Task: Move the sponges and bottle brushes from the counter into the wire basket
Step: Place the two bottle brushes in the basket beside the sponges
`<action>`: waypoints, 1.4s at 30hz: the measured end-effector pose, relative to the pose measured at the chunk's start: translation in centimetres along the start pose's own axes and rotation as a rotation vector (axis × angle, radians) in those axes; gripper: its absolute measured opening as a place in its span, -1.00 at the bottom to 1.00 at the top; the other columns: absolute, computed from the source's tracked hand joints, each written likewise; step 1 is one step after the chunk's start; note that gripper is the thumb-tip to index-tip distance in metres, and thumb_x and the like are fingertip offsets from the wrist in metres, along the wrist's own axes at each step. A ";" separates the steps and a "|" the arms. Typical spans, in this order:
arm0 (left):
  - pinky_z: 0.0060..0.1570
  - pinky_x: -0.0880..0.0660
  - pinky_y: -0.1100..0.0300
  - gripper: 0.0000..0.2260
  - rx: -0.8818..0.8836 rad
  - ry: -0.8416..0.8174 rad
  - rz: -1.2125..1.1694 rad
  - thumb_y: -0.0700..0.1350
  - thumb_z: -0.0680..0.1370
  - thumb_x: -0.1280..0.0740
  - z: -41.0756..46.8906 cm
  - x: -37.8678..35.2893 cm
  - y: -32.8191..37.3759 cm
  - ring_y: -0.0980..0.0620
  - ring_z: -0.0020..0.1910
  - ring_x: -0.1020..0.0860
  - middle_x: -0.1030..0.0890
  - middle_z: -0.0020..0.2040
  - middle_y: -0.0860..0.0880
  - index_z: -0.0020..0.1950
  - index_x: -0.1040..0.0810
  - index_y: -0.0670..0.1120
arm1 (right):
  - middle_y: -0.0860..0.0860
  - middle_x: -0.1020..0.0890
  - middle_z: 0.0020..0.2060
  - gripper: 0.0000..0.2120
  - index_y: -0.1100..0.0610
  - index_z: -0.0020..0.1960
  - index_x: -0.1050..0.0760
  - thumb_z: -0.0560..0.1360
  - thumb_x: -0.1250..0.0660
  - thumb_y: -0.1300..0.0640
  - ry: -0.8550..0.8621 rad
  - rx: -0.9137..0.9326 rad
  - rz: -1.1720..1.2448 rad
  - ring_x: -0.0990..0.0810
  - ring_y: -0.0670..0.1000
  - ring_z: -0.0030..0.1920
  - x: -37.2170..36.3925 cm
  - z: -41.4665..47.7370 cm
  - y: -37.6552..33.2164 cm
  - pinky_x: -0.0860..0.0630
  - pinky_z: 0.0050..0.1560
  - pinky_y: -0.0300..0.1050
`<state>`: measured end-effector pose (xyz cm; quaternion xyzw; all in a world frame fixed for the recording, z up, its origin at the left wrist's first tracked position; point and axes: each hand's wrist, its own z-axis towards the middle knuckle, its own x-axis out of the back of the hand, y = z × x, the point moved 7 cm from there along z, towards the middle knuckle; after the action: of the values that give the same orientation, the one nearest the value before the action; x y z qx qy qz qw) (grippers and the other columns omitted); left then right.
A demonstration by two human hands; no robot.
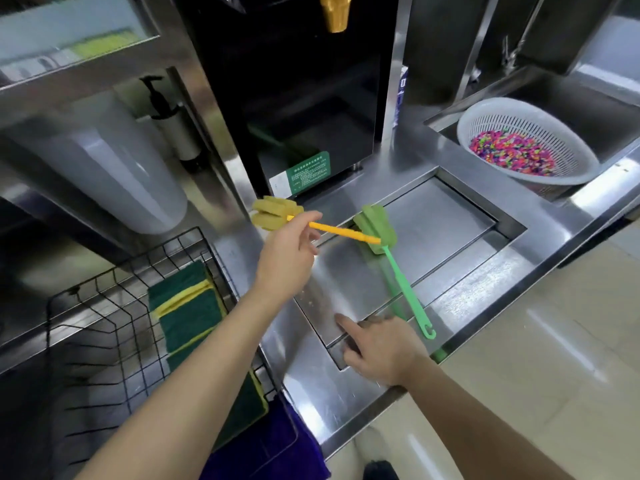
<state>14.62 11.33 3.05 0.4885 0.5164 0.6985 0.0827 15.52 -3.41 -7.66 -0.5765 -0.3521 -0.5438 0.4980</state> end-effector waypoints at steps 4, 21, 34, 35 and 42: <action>-0.13 -0.57 0.24 -0.60 0.147 -0.018 -0.402 -0.52 0.47 -0.04 -1.6 2.5 -1.4 -0.07 -0.21 -0.54 -0.51 -0.05 -0.23 0.16 -0.50 -0.24 | 0.04 -0.68 -0.15 -0.36 0.02 0.37 -0.28 0.37 0.16 -0.14 -0.004 -0.012 -0.041 -0.59 0.13 -0.10 -0.1 0.0 0.1 -0.30 -0.31 -0.10; -0.57 -0.43 0.23 -0.77 0.341 0.509 -0.505 -0.29 0.58 -0.16 -12.7 13.9 -10.8 0.07 -0.46 -0.51 -0.58 -0.08 -0.08 0.23 -0.36 -0.10 | 0.17 -0.52 -0.32 -0.66 0.24 -0.19 -0.50 0.36 -0.07 0.02 0.080 -0.214 -0.009 -0.49 0.18 -0.31 2.2 2.2 -4.0 -0.44 -0.33 -0.02; -0.07 -0.47 0.04 -0.80 0.682 0.716 -0.153 -0.13 0.56 -0.23 -20.0 16.8 -20.3 -0.11 -0.12 -0.55 -0.59 -0.09 -0.12 0.11 -0.53 -0.18 | 0.24 -0.49 0.18 -0.49 0.23 0.26 -0.38 0.51 0.07 -0.06 -0.074 -0.144 0.026 -0.41 0.23 0.20 -0.9 3.8 -9.2 -0.47 0.04 0.10; -0.08 -0.44 0.06 -0.80 0.666 0.701 -0.137 -0.13 0.56 -0.23 -19.7 16.6 -20.3 -0.10 -0.11 -0.53 -0.59 -0.08 -0.13 0.09 -0.54 -0.19 | 0.24 -0.48 0.19 -0.49 0.23 0.26 -0.38 0.51 0.08 -0.06 -0.078 -0.146 0.033 -0.41 0.23 0.21 -0.9 3.9 -9.3 -0.48 0.04 0.11; -0.32 -0.38 0.22 -0.83 0.765 0.698 -0.309 -0.17 0.57 -0.21 -17.6 13.3 -22.1 0.00 -0.25 -0.48 -0.57 -0.22 -0.11 0.05 -0.52 -0.24 | 0.25 -0.52 0.17 -0.51 0.25 0.23 -0.40 0.51 0.04 -0.04 -0.085 -0.177 0.064 -0.43 0.27 0.20 -0.5 3.8 -9.4 -0.52 -0.01 0.15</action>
<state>-14.27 18.35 -6.57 0.1412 0.7964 0.5611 -0.1758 7.58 2.69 -6.05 -0.6515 -0.3049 -0.5318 0.4470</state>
